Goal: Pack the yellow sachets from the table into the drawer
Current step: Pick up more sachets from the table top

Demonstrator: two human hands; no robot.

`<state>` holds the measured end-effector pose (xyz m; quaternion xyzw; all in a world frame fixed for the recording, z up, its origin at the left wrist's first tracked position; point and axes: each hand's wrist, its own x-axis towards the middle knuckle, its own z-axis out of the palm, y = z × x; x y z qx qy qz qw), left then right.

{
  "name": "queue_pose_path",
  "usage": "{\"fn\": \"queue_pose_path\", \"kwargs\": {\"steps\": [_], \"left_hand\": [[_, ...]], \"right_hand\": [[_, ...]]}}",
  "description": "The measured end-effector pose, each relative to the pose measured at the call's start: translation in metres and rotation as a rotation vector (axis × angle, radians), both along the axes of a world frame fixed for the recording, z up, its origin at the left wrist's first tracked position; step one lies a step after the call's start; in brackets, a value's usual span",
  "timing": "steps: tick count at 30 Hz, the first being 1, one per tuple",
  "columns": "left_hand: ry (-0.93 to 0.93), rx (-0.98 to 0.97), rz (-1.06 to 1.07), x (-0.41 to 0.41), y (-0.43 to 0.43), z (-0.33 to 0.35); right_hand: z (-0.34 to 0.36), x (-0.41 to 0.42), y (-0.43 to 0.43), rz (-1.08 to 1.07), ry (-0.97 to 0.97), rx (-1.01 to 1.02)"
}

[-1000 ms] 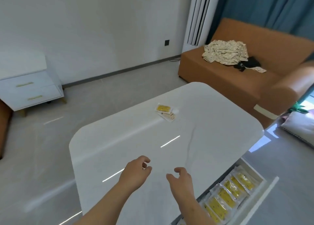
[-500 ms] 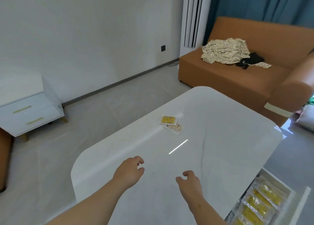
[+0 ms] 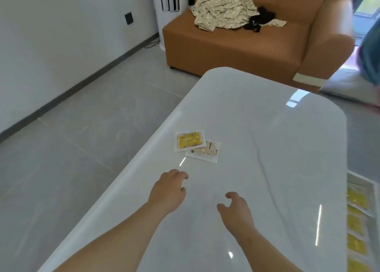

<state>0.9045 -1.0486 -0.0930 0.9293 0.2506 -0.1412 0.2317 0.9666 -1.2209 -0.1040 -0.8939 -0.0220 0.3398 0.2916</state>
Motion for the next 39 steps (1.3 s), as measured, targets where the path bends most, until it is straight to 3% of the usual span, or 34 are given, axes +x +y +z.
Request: {"fn": "queue_pose_path", "kwargs": {"steps": [4, 7, 11, 14, 20, 24, 28, 34, 37, 39], "left_hand": [[0.003, 0.195, -0.209, 0.032, 0.031, -0.041], [0.037, 0.278, -0.286, 0.065, 0.049, -0.063], [0.039, 0.195, -0.305, 0.115, 0.059, -0.086], [0.171, 0.074, -0.270, 0.129, 0.062, -0.110], [0.060, 0.540, -0.382, 0.150, 0.048, -0.113], [0.128, 0.650, -0.514, 0.157, 0.039, -0.120], [-0.034, 0.718, -0.545, 0.144, 0.035, -0.117], [-0.370, 0.574, -0.631, 0.085, 0.028, -0.120], [-0.534, 0.462, -0.631, 0.033, 0.013, -0.124], [-0.548, 0.359, -0.623, 0.001, -0.001, -0.126]], "right_hand": [[-0.039, 0.022, 0.035, 0.101, -0.063, -0.199], [-0.064, 0.037, 0.039, 0.130, 0.057, -0.244], [-0.085, 0.033, 0.034, 0.200, 0.122, -0.288], [-0.088, 0.033, 0.033, 0.202, 0.136, -0.291], [-0.084, 0.037, 0.032, 0.193, 0.179, -0.272], [-0.091, 0.032, 0.033, 0.171, 0.184, -0.288], [-0.093, 0.029, 0.036, 0.164, 0.174, -0.308], [-0.086, 0.032, 0.028, 0.113, 0.139, -0.225], [-0.078, 0.035, 0.018, -0.019, 0.099, -0.093], [-0.075, 0.031, 0.012, -0.083, 0.124, -0.019]]}}
